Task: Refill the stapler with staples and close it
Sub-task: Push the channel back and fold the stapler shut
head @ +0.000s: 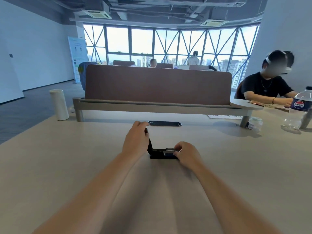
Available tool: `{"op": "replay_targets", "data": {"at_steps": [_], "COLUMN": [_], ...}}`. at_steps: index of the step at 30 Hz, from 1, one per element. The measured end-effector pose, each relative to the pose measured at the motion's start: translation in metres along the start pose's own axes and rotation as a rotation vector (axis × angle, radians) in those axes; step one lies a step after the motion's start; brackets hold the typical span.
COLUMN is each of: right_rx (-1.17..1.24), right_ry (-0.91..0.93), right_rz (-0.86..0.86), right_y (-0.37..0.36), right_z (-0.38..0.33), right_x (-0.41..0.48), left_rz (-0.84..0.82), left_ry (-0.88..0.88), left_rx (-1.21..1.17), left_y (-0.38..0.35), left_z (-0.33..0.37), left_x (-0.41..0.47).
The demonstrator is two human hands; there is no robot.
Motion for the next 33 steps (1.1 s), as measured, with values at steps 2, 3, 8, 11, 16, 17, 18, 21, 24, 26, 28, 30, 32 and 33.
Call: {"op": "replay_targets", "data": {"at_steps": [2,3,8,11,16,17,18,21,24,26,28,30,32,33], "right_rx": [0.018,0.027,0.116,0.143,0.166,0.163,0.160,0.155,0.152,0.162,0.176,0.180,0.186,0.193], "right_ry": [0.006,0.010,0.005,-0.013,0.013,0.022,0.031,0.056,0.071,0.072,0.068,0.069,0.067,0.066], "right_rz": [-0.009,-0.015,-0.024,-0.040,-0.059,-0.061,-0.068,-0.069,-0.067,-0.072,-0.077,-0.082,-0.087,-0.090], "right_y": [0.002,0.002,0.003,0.001,0.000,0.000,0.000,0.001,0.000,-0.001,-0.002,-0.002,-0.003,-0.004], "right_z": [0.001,0.002,0.009,0.016,0.022,0.022,0.023,0.021,0.021,0.021,0.022,0.022,0.023,0.024], "right_x": [0.001,0.001,0.003,0.004,0.003,0.003,0.003,0.003,0.003,0.005,0.006,0.007,0.008,0.009], "left_rz": [0.005,0.006,-0.104,-0.215,-0.277,-0.283,-0.301,-0.343,-0.352,-0.355,-0.367,-0.371,-0.374,-0.374], "left_ry": [-0.058,-0.069,-0.078,-0.150,-0.241,-0.242,-0.251,-0.278,-0.253,-0.247,-0.255,-0.268,-0.272,-0.274], "left_rx": [-0.019,-0.025,-0.047,-0.025,0.101,0.111,0.120,0.116,0.088,0.076,0.076,0.079,0.086,0.089], "left_y": [-0.006,-0.009,-0.035,-0.058,-0.080,-0.081,-0.082,-0.081,-0.080,-0.080,-0.081,-0.082,-0.084,-0.084], "left_z": [0.014,0.020,0.036,0.041,0.038,0.037,0.036,0.030,0.022,0.019,0.020,0.020,0.019,0.019], "left_x": [0.003,0.004,0.004,0.000,-0.006,-0.006,-0.008,-0.010,-0.012,-0.013,-0.014,-0.013,-0.013,-0.013]}}
Point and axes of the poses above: each hand's wrist, its own x-axis towards the middle knuckle, its own y-axis out of the back of the hand, z = x × y, the point moved 4 cm from there along x, towards the middle knuckle, and after that the axes turned 1 degree about y, right-handed, at the moved point
